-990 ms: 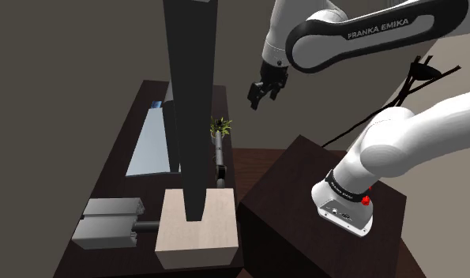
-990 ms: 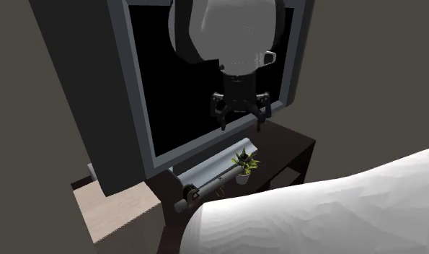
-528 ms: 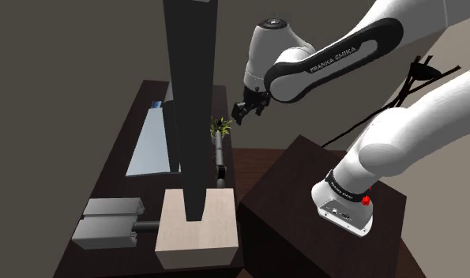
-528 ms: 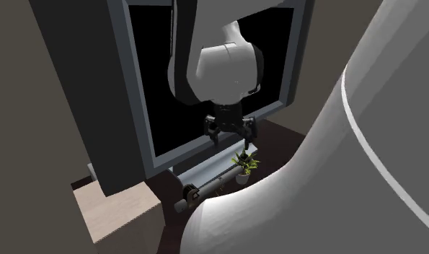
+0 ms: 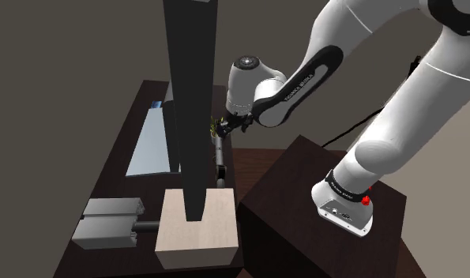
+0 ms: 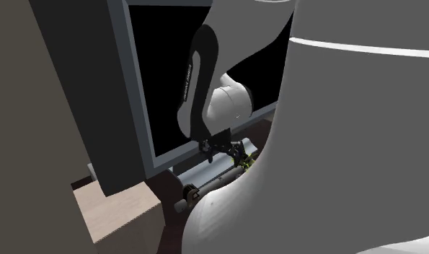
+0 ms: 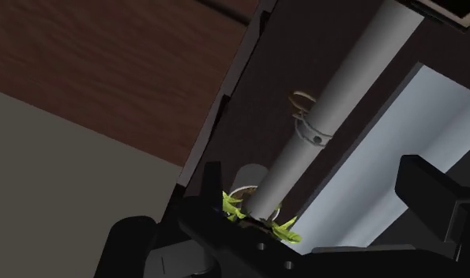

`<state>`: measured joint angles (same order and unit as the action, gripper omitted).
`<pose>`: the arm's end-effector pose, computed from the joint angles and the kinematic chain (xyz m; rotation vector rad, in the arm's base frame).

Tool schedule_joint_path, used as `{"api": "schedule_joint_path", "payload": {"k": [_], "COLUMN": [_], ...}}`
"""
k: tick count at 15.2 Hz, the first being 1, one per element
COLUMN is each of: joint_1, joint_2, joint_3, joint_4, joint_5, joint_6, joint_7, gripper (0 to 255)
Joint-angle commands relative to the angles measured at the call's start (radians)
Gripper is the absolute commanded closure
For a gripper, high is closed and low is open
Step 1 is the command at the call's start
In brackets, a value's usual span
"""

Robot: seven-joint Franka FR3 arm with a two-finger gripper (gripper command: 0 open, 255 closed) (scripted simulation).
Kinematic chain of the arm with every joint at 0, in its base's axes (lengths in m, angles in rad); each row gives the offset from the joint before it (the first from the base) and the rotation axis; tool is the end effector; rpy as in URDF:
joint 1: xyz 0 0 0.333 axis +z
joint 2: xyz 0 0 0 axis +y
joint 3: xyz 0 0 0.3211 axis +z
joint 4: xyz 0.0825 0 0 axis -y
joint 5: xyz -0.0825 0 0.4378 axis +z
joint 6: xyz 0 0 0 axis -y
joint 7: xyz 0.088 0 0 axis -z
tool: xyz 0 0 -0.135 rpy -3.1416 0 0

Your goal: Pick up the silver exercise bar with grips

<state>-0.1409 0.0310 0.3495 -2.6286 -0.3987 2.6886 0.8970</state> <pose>0.4473 0.1043 0.1695 2.9686 -0.4976 0.1749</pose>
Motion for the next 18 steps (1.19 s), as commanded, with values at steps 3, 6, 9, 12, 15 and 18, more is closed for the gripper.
{"api": "schedule_joint_path", "payload": {"k": [3,6,9,12,15,18], "joint_1": [0.033,0.105,0.158,0.182,0.206,0.218], "joint_2": [0.201,0.338,0.443,0.488,0.533,0.557], "joint_3": [-0.065,-0.145,-0.200,-0.230,-0.260,-0.275], "joint_4": [0.103,0.193,0.271,0.292,0.315,0.328], "joint_5": [-0.263,-0.393,-0.465,-0.504,-0.541,-0.558], "joint_6": [0.059,0.088,0.108,0.131,0.154,0.167], "joint_7": [0.259,0.408,0.503,0.542,0.580,0.599], "gripper": [0,0,0,0,0,0]}}
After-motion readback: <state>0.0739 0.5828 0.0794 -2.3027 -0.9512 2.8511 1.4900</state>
